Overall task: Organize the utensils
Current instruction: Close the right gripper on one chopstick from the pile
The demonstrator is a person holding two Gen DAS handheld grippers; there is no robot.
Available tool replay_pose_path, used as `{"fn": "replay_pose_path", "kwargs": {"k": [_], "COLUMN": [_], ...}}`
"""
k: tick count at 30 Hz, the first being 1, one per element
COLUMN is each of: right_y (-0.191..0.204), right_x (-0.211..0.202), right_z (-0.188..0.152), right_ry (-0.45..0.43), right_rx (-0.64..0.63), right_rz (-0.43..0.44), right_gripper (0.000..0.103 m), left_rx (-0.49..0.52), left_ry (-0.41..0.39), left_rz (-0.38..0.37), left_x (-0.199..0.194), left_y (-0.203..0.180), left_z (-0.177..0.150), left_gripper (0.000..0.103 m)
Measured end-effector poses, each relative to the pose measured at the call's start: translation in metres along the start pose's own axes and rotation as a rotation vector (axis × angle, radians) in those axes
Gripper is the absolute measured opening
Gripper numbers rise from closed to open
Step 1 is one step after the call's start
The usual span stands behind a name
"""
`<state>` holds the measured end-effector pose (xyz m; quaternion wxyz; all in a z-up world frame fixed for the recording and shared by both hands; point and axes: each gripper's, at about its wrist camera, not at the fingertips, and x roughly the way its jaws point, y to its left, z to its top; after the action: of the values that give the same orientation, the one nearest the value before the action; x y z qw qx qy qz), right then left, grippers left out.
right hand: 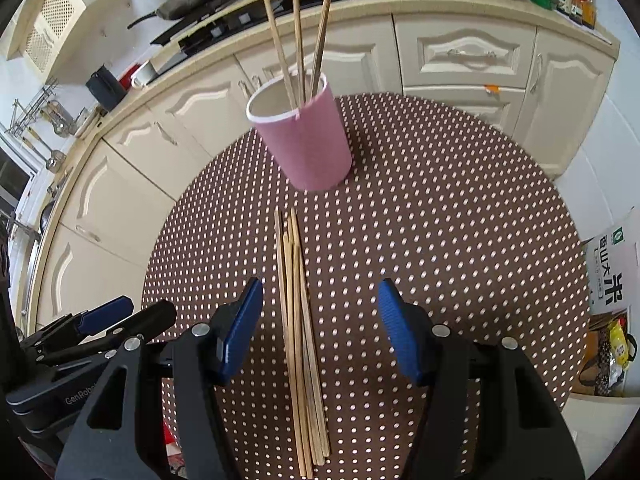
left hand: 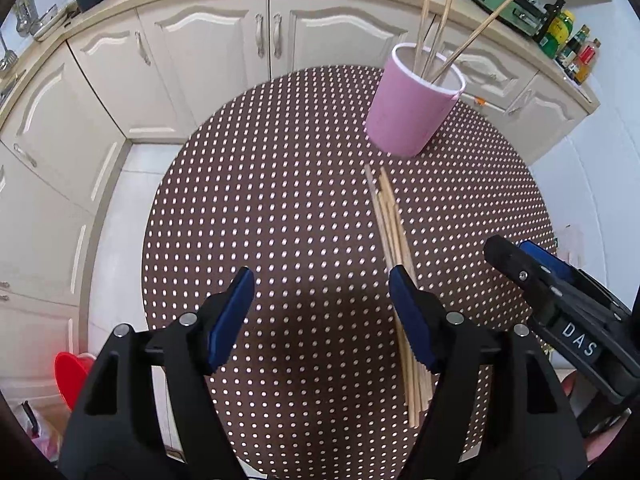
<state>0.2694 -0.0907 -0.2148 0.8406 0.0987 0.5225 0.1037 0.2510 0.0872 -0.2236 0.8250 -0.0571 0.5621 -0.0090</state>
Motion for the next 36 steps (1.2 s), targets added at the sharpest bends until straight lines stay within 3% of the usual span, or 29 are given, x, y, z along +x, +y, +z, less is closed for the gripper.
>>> {"fn": "replay_pose_path", "kwargs": {"k": [6, 22, 30, 36], "right_y": [0.008, 0.023, 0.027, 0.029], "right_x": [0.016, 0.059, 0.069, 0.073], "right_z": [-0.016, -0.035, -0.037, -0.033], "right_ry": [0.046, 0.159, 0.156, 0.157], "right_rx": [-0.020, -0.068, -0.087, -0.095], "right_rz": [0.011, 0.040, 0.034, 0.022], "right_gripper": [0.057, 0.028, 0.013, 0.008], "left_rx": [-0.023, -0.059, -0.076, -0.094], "left_ry": [0.040, 0.127, 0.144, 0.154], "left_rz": [-0.001, 0.035, 0.040, 0.036], "left_x": [0.014, 0.036, 0.041, 0.045], "left_y": [0.012, 0.034, 0.046, 0.055], "left_z": [-0.012, -0.035, -0.042, -0.045], "left_gripper": [0.070, 0.071, 0.071, 0.071]}}
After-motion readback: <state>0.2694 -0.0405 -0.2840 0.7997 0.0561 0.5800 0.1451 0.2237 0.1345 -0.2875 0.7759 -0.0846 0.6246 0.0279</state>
